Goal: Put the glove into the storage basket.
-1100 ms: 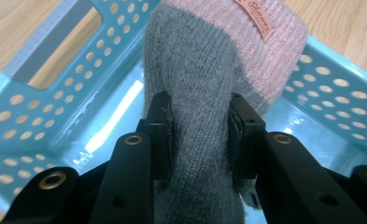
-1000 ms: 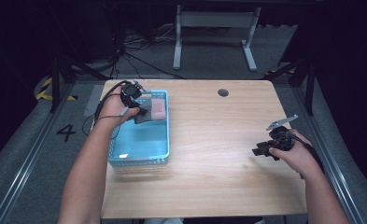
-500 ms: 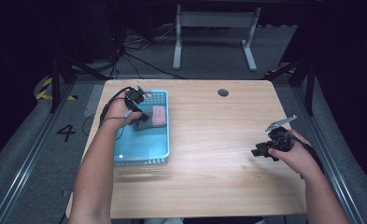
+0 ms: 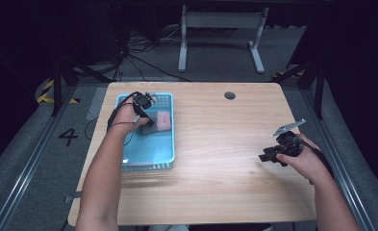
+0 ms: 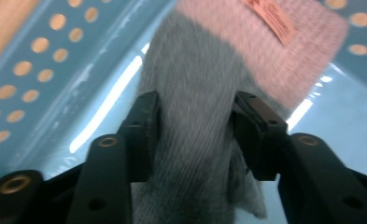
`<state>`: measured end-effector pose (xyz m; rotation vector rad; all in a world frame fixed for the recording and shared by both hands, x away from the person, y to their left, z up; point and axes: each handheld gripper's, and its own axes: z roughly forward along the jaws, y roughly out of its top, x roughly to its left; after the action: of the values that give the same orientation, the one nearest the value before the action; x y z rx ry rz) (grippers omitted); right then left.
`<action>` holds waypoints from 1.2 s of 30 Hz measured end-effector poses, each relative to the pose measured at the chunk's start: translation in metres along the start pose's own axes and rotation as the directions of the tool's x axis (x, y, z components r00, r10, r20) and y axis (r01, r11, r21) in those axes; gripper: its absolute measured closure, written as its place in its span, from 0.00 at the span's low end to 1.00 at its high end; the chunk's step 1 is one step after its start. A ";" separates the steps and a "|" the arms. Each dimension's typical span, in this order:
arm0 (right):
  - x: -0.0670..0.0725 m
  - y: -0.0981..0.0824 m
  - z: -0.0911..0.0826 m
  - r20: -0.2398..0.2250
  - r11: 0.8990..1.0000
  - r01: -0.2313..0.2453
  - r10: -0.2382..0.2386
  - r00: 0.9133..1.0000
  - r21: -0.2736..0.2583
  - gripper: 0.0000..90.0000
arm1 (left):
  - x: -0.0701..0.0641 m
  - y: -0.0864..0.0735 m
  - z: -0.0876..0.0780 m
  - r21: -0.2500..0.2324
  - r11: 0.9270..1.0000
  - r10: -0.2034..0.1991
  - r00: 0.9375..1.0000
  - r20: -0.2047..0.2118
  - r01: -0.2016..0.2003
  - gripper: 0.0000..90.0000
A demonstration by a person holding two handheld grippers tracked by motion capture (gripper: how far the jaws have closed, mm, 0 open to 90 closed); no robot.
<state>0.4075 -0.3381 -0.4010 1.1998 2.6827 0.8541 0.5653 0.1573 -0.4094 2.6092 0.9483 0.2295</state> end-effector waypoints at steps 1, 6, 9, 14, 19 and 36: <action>0.000 0.000 0.000 0.000 1.000 0.000 0.000 1.000 -0.002 0.64 | 0.000 0.000 0.000 -0.008 1.000 -0.002 1.000 -0.003 0.002 0.60; 0.000 0.000 -0.001 0.002 1.000 -0.002 0.002 1.000 -0.007 0.63 | -0.002 0.002 0.001 -0.025 1.000 0.009 1.000 -0.019 -0.010 0.54; 0.000 0.000 -0.001 0.000 1.000 -0.001 0.001 1.000 -0.007 0.63 | -0.004 0.003 -0.004 -0.059 0.998 -0.004 1.000 -0.006 0.004 0.54; 0.000 0.002 -0.001 -0.003 1.000 0.003 -0.003 1.000 -0.010 0.63 | -0.015 0.006 -0.024 -0.117 0.993 -0.003 1.000 0.016 0.005 0.55; 0.002 0.006 0.001 -0.008 1.000 0.011 -0.011 1.000 -0.007 0.64 | -0.034 0.006 -0.054 -0.191 0.982 0.007 0.999 0.047 0.002 0.55; 0.005 0.010 0.000 -0.016 1.000 0.028 -0.028 0.999 -0.014 0.64 | -0.126 -0.016 -0.114 -0.319 0.948 0.042 0.988 0.147 0.008 0.52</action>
<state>0.4105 -0.3293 -0.3954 1.1549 2.6946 0.8803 0.4297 0.1184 -0.3139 2.3010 0.7651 0.1689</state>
